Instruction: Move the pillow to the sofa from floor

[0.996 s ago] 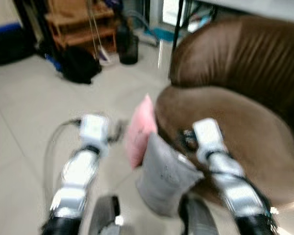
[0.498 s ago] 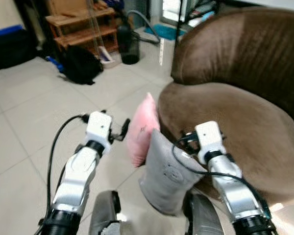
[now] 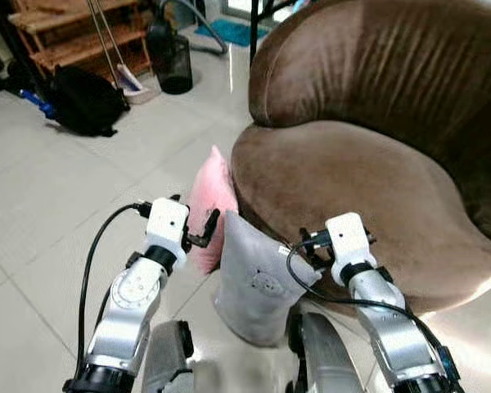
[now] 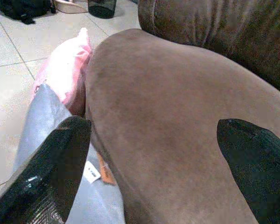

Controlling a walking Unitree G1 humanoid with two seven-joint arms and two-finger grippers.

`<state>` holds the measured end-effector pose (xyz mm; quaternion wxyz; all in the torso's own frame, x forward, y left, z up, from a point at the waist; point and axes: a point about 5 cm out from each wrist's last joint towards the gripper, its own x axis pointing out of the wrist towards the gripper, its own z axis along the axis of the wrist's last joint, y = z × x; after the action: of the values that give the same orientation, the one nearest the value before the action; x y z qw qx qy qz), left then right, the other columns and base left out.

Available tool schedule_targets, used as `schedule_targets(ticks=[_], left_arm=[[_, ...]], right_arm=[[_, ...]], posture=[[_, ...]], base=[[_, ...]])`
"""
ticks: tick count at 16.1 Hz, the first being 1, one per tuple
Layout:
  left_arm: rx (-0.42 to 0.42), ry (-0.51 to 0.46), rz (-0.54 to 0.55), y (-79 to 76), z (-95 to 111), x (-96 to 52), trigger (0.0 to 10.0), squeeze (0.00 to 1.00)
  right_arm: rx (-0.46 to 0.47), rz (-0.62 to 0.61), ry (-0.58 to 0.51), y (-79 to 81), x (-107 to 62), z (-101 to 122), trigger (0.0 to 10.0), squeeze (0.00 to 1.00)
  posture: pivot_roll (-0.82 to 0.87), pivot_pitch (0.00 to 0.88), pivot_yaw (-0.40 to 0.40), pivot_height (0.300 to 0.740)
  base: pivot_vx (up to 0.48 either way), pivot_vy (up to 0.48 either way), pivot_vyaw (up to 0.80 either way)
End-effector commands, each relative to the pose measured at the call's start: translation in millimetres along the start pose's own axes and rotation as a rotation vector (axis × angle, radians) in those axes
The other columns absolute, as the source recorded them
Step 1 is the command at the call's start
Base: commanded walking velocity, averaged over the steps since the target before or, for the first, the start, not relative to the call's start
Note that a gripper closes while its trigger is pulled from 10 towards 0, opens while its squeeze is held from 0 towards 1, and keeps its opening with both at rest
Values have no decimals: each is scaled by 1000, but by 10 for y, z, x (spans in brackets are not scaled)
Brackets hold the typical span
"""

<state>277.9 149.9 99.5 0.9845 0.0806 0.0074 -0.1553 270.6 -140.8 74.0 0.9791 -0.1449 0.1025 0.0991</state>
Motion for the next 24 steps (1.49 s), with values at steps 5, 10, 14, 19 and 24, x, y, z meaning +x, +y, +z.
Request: schedule_targets(ticks=[5, 10, 14, 19, 24], left_arm=[[17, 3, 3, 21, 16, -104, 10000, 0], [14, 2, -5, 7, 42, -114, 10000, 0], [12, 5, -3, 6, 57, -136, 10000, 0], [54, 25, -11, 75, 9, -274, 10000, 0], [54, 52, -50, 46, -98, -418, 10000, 0]], right_arm=[[-7, 19, 6, 52, -1, 3, 10000, 0], [14, 5, 21, 31, 4, -26, 10000, 0], [22, 26, 13, 65, -7, -26, 10000, 0], [33, 52, 50, 115, 1, -153, 10000, 0], [51, 113, 60, 190, 62, -186, 10000, 0]], posture=[[19, 134, -7, 560], [32, 140, -4, 560], [31, 137, 3, 560], [52, 127, 4, 526], [55, 121, 1, 501]], base=[[242, 0, 0], [332, 0, -496], [82, 0, 0], [0, 0, 0], [0, 0, 0]])
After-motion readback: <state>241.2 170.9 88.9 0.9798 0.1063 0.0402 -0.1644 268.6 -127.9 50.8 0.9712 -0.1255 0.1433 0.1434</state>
